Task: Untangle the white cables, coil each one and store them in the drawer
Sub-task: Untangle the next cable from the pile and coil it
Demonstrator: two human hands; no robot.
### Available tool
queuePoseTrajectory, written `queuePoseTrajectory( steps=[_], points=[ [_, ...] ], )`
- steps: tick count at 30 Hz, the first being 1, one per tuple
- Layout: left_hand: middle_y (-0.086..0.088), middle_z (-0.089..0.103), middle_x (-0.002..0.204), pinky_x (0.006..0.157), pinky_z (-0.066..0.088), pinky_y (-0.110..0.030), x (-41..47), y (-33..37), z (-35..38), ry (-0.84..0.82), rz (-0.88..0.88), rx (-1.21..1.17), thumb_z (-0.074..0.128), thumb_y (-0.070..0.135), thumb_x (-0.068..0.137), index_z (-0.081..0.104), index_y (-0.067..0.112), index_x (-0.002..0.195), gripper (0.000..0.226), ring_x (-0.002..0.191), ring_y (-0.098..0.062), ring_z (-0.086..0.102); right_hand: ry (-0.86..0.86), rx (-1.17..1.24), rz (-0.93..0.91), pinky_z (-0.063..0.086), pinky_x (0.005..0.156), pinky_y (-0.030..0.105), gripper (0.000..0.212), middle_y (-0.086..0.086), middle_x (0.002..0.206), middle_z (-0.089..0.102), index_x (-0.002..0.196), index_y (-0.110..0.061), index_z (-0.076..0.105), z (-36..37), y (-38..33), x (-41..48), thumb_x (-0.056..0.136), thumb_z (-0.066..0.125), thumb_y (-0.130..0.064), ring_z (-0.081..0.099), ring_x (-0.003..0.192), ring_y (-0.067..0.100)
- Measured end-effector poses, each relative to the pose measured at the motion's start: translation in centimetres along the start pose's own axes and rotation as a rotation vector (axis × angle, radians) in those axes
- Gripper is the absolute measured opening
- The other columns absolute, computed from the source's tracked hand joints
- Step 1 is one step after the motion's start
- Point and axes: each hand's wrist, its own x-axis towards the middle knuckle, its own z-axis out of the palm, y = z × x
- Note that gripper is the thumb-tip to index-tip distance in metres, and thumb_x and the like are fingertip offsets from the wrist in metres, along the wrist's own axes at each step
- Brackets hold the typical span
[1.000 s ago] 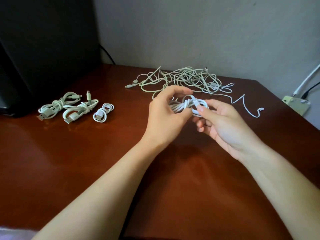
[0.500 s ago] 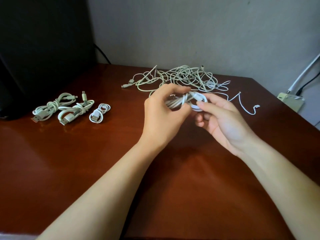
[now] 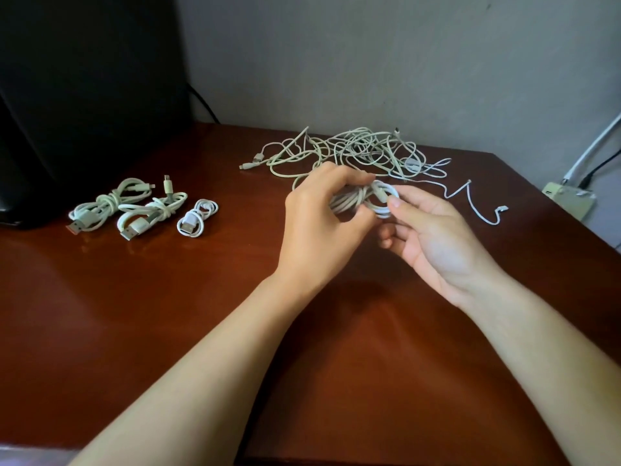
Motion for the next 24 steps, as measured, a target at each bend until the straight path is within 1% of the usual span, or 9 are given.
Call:
queuePoseTrajectory(
  steps=[2, 4, 5, 7, 10, 15, 18, 21, 24],
  points=[
    [0.002, 0.066, 0.088, 0.075, 0.051, -0.021, -0.1, 0.0, 0.1, -0.017, 0.031, 0.025, 0.060, 0.015, 0.072, 0.071, 0.008, 0.093, 0.025, 0.082, -0.007, 0.062, 0.011, -0.007, 0.020, 0.044, 0.051, 0.016, 0.023, -0.001, 0.074, 0.066, 0.101, -0.012, 0.062, 0.0, 0.0, 0.0, 0.099, 0.040, -0.003, 0.052, 0.052, 0.005],
    [0.004, 0.063, 0.086, 0.073, 0.049, -0.017, -0.2, -0.1, 0.2, -0.030, 0.051, 0.045, 0.062, 0.010, 0.072, 0.071, 0.007, 0.093, 0.022, 0.080, -0.005, 0.061, 0.030, -0.001, 0.040, 0.044, 0.049, 0.015, 0.025, -0.003, 0.069, 0.066, 0.098, -0.013, 0.062, 0.0, -0.1, 0.0, 0.099, 0.040, -0.003, 0.052, 0.050, 0.004],
    [0.005, 0.062, 0.086, 0.073, 0.048, -0.015, -0.2, 0.0, 0.2, -0.032, 0.057, 0.048, 0.063, 0.009, 0.073, 0.071, 0.006, 0.093, 0.022, 0.080, -0.005, 0.060, 0.040, 0.003, 0.047, 0.044, 0.049, 0.015, 0.026, -0.004, 0.068, 0.066, 0.097, -0.014, 0.063, 0.0, -0.1, 0.0, 0.099, 0.040, -0.002, 0.052, 0.049, 0.004],
    [0.005, 0.062, 0.087, 0.074, 0.047, -0.013, -0.2, 0.1, 0.2, -0.041, 0.066, 0.048, 0.060, 0.013, 0.074, 0.071, 0.005, 0.093, 0.024, 0.081, -0.004, 0.060, 0.060, 0.007, 0.055, 0.043, 0.047, 0.015, 0.026, -0.003, 0.067, 0.066, 0.094, -0.014, 0.064, 0.0, -0.3, -0.1, 0.098, 0.041, -0.001, 0.051, 0.048, 0.004],
    [0.001, 0.066, 0.088, 0.076, 0.046, -0.011, -0.2, 0.0, 0.2, -0.083, 0.079, 0.070, 0.057, 0.016, 0.074, 0.071, 0.005, 0.094, 0.027, 0.083, -0.005, 0.061, 0.084, -0.015, 0.061, 0.042, 0.045, 0.015, 0.028, 0.000, 0.065, 0.064, 0.091, -0.014, 0.065, 0.0, -0.2, -0.1, 0.097, 0.041, 0.000, 0.050, 0.045, 0.005],
    [-0.001, 0.068, 0.088, 0.075, 0.043, -0.008, -0.3, -0.2, 0.2, -0.127, 0.103, 0.153, 0.065, 0.003, 0.070, 0.073, 0.005, 0.095, 0.027, 0.081, -0.005, 0.059, 0.144, -0.100, 0.062, 0.040, 0.043, 0.014, 0.032, 0.001, 0.060, 0.063, 0.086, -0.014, 0.068, 0.0, 0.0, 0.0, 0.094, 0.042, 0.003, 0.048, 0.043, 0.005],
    [-0.001, 0.068, 0.086, 0.074, 0.041, -0.005, -0.3, -0.1, 0.1, -0.148, 0.115, 0.168, 0.065, 0.005, 0.070, 0.074, 0.006, 0.094, 0.026, 0.080, -0.005, 0.059, 0.166, -0.156, 0.060, 0.040, 0.042, 0.014, 0.029, 0.001, 0.061, 0.063, 0.087, -0.013, 0.070, -0.2, 0.0, 0.1, 0.092, 0.046, 0.002, 0.047, 0.042, 0.005],
    [-0.001, 0.070, 0.087, 0.076, 0.042, -0.005, -0.2, -0.2, 0.1, -0.181, 0.121, 0.187, 0.065, 0.008, 0.070, 0.075, 0.006, 0.096, 0.027, 0.083, -0.005, 0.060, 0.198, -0.222, 0.070, 0.038, 0.039, 0.014, 0.025, 0.002, 0.060, 0.063, 0.087, -0.012, 0.071, -0.5, 0.2, 0.2, 0.091, 0.049, 0.001, 0.046, 0.040, 0.005],
    [-0.002, 0.072, 0.091, 0.078, 0.046, -0.011, -0.1, -0.4, 0.0, -0.212, 0.136, 0.198, 0.064, 0.007, 0.069, 0.075, 0.006, 0.095, 0.028, 0.087, -0.006, 0.061, 0.191, -0.342, 0.052, 0.037, 0.037, 0.016, 0.024, 0.005, 0.055, 0.059, 0.084, -0.012, 0.071, -1.0, 0.2, 0.3, 0.091, 0.050, -0.001, 0.045, 0.038, 0.007]
  ],
)
